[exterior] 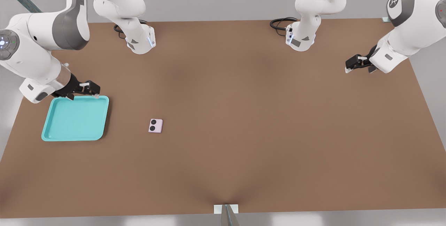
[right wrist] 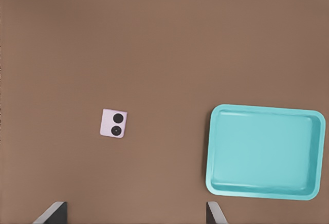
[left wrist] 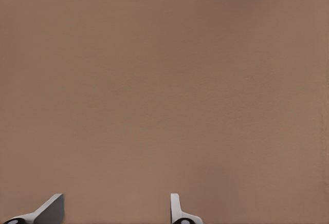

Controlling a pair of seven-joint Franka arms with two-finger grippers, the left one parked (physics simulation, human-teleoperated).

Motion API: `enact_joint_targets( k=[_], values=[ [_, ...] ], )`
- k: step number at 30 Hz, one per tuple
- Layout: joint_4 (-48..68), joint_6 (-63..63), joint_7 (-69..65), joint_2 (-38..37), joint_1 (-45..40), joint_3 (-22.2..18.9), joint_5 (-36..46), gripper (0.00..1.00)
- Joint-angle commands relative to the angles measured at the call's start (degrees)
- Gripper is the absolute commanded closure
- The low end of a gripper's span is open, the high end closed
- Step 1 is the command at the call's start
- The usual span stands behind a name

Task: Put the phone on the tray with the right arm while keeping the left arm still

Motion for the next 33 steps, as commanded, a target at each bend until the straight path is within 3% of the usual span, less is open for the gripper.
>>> enact_joint_targets(
  k=[1, 3, 5, 9, 13, 16, 19, 26, 33],
  values=[
    [0.2, 2.0, 2.1, 0.0, -0.8, 0.1, -0.2, 0.0],
    [-0.4, 1.9, 2.4, 0.1, -0.7, 0.0, -0.1, 0.0],
    [-1.0, 5.2, 3.7, 4.3, -0.3, 4.1, -1.9, 0.01],
    [-13.1, 27.6, 12.5, 11.5, -0.2, 10.0, -1.8, 0.0],
    [-22.6, 42.0, 22.5, 17.3, 1.1, 10.1, -2.1, 0.0],
    [-22.5, 48.8, 28.5, 24.7, 2.7, 10.1, -5.9, 0.0],
    [-23.2, 52.2, 30.5, 27.6, 1.7, 10.0, -5.9, 0.0],
    [-32.7, 58.5, 32.5, 25.3, -0.9, 10.1, -5.7, 0.0],
    [-34.9, 59.7, 38.7, 25.1, -0.2, 11.0, -5.7, 0.0]
  ],
)
